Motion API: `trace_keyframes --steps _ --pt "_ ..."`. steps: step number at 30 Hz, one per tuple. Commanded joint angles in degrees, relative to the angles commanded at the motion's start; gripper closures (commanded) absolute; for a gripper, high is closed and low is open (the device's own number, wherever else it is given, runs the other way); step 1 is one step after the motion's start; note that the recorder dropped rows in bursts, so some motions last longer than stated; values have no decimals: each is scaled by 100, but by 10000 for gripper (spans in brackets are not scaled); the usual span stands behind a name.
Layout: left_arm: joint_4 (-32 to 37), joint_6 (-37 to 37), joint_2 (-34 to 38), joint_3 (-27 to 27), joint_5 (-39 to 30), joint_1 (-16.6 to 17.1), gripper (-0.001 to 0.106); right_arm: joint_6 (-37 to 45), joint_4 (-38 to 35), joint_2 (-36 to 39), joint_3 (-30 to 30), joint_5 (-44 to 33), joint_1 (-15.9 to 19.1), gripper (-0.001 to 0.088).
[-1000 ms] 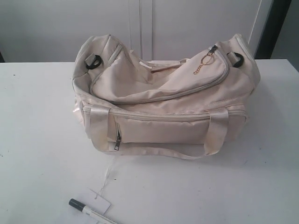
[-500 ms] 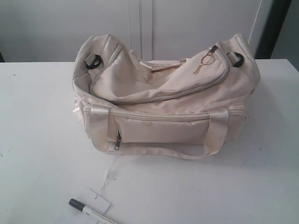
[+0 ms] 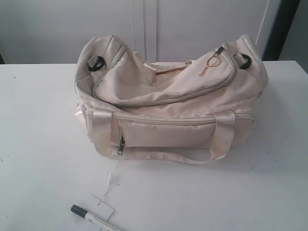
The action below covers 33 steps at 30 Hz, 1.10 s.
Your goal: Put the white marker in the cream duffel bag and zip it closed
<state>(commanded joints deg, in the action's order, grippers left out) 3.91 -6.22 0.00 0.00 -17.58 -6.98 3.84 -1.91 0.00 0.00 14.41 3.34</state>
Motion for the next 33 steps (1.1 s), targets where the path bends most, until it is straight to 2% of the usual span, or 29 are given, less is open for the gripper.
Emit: trace_keyframes --steps 4,22,26,33 --pt "0 0 0 0 0 0 1053 0 0 0 0 413 0 868" --pt "0 0 0 0 0 0 1053 44 0 0 0 323 0 868" --pt "0 0 0 0 0 0 1053 44 -67 0 0 -157 0 868" --pt "0 0 0 0 0 0 1053 44 -107 0 -658 -1478 0 868"
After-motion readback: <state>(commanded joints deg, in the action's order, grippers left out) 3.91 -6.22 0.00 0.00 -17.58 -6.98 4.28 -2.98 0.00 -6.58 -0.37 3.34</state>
